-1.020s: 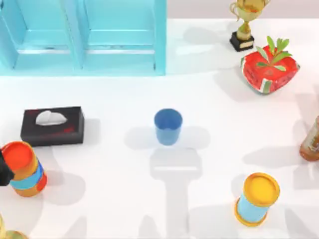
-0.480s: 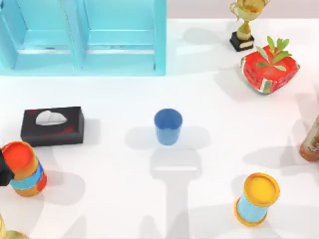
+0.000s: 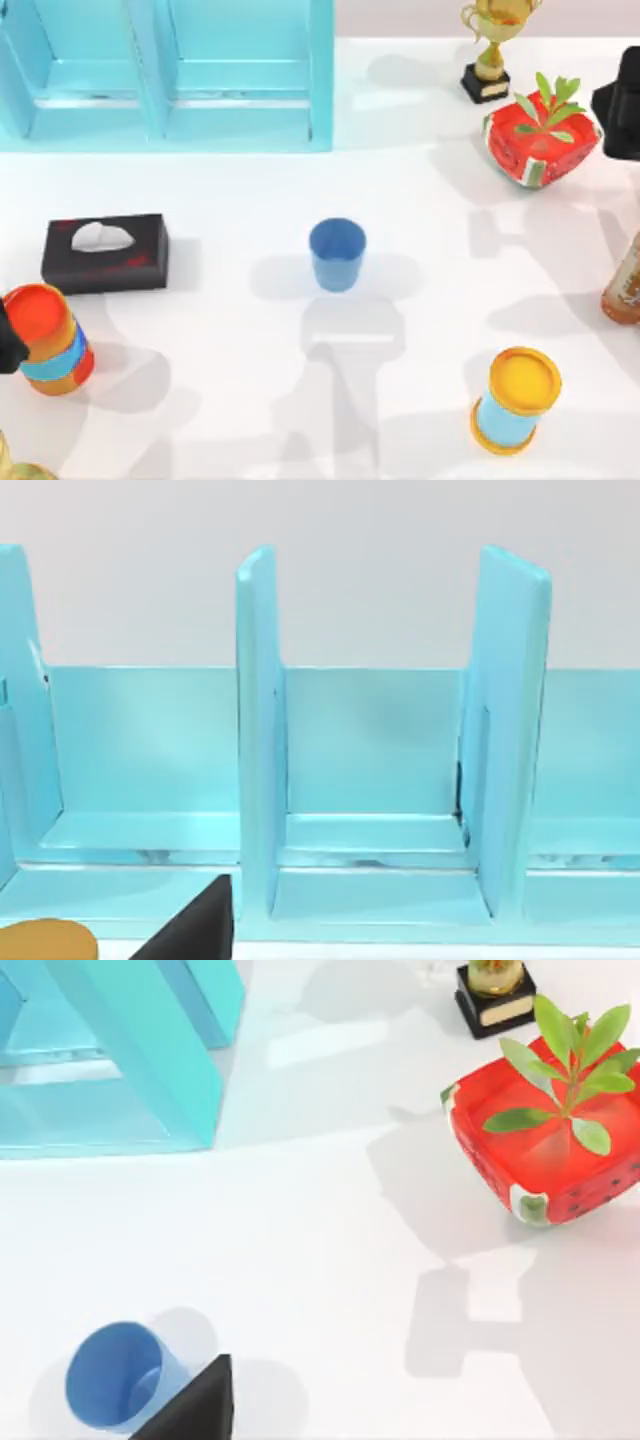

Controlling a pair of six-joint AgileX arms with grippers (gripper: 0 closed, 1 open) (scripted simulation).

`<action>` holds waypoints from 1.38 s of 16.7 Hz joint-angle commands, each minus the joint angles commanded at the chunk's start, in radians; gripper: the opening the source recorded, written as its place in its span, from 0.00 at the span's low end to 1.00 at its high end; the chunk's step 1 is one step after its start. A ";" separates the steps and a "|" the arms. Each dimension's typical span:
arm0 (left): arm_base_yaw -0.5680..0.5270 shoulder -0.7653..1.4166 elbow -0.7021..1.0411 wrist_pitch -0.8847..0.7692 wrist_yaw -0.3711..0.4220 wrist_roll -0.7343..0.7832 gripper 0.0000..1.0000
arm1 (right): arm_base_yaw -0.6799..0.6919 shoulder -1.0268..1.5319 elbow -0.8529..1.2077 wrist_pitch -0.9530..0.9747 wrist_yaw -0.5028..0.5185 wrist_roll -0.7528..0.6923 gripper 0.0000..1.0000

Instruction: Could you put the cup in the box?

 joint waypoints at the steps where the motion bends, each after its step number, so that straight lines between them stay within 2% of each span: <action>1: 0.000 0.000 0.000 0.000 0.000 0.000 1.00 | 0.034 0.104 0.104 -0.062 0.006 0.035 1.00; 8: 0.000 0.000 0.000 0.000 0.000 0.000 1.00 | 0.258 0.800 0.801 -0.470 0.053 0.269 1.00; 13: 0.000 0.000 0.000 0.000 0.000 0.000 1.00 | 0.374 1.176 1.173 -0.684 0.081 0.391 1.00; 17: 0.000 0.000 0.000 0.000 0.000 0.000 1.00 | 0.423 1.340 1.333 -0.776 0.093 0.443 1.00; 23: 0.000 0.000 0.000 0.000 0.000 0.000 1.00 | 0.424 1.362 1.352 -0.786 0.094 0.449 1.00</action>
